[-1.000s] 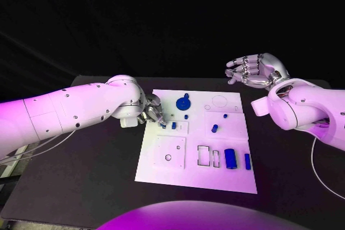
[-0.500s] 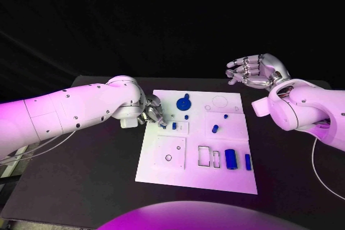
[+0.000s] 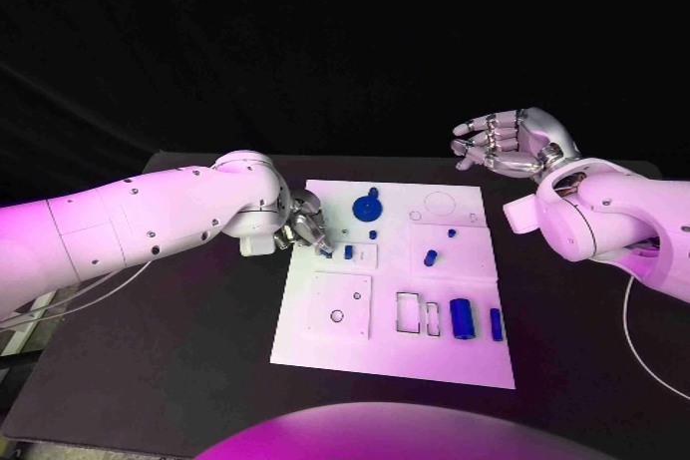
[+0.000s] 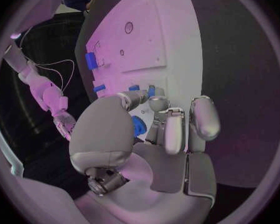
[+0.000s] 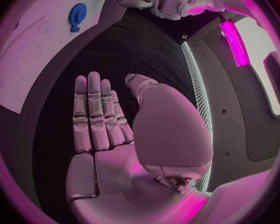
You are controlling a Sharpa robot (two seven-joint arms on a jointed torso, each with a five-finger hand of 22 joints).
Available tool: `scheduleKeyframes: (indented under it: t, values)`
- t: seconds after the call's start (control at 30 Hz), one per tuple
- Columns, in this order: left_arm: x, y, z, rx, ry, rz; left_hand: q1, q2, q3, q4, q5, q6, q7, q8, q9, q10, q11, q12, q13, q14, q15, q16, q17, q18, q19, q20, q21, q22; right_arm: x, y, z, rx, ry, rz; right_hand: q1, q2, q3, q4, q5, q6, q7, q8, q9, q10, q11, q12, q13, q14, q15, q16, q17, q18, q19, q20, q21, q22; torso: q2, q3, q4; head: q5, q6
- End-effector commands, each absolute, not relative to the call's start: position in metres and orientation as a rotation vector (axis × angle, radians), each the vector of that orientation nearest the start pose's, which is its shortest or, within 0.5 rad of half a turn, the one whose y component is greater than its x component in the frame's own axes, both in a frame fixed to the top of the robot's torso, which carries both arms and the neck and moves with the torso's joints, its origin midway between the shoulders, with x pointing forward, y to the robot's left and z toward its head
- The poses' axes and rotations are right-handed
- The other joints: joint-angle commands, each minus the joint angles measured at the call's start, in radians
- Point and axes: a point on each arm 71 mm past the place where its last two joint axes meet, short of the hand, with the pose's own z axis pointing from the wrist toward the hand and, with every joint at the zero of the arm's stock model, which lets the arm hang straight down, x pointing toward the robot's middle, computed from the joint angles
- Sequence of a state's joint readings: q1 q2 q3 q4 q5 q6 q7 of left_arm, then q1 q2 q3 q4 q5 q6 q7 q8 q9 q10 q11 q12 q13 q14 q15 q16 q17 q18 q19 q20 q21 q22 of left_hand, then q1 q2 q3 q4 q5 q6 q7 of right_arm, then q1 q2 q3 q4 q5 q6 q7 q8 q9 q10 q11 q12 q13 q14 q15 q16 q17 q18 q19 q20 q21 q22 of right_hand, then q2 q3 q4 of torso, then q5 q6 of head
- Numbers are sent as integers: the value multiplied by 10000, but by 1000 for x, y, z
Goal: Assemble the parts on the task board
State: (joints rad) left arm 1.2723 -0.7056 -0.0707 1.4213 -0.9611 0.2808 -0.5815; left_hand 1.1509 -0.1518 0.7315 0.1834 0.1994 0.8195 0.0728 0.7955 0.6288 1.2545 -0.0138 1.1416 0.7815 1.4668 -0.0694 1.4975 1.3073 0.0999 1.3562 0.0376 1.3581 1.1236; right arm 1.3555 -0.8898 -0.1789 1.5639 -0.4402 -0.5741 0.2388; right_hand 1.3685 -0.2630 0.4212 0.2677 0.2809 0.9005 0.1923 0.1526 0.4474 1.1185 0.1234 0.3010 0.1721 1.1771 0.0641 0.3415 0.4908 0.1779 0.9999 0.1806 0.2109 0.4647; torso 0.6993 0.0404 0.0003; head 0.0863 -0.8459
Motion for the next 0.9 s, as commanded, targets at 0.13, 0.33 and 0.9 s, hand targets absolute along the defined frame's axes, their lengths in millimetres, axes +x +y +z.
scheduleKeyframes:
  t: [0.13, 0.33, 0.9]
  values:
    - [489, 176, -219, -819, 25484, -4070, -14, 55, 1775, -1688, 33, 148, -120, 43, 115, 42, -28, -25, -31, 661, -58, 8, 1169, -91, 37, -10, 36, -14, 492, -227, -149, 6698, 14573, 11289, -106, 22, -13, -8, -29, 45, 51, -56, -9, 46, 6, -52, -10, 39, 46, -30, -9, 42, -15, 52, -34, -10, -2, 5, 2, 12, -8]
    - [493, 179, -215, -718, 25605, -3996, -16, 51, 1793, -1705, 31, 146, -120, 43, 115, 42, -28, -30, -37, 660, -58, 6, 1164, -93, 38, -10, 39, -8, 492, -227, -150, 6708, 14592, 11287, -106, 22, -13, -8, -29, 45, 51, -56, -9, 46, 6, -52, -10, 39, 46, -30, -9, 42, -15, 52, -34, -10, 3, 6, -1, 11, -3]
    - [503, 176, -212, -684, 25669, -3940, -21, 49, 1824, -1730, 28, 146, -118, 44, 115, 36, -28, -46, -58, 661, -56, 7, 1168, -96, 41, -11, 44, 5, 492, -226, -151, 6707, 14602, 11301, -106, 22, -13, -8, -29, 45, 51, -56, -9, 46, 6, -52, -10, 39, 46, -30, -9, 42, -15, 52, -34, -10, 4, 11, 2, 0, -25]
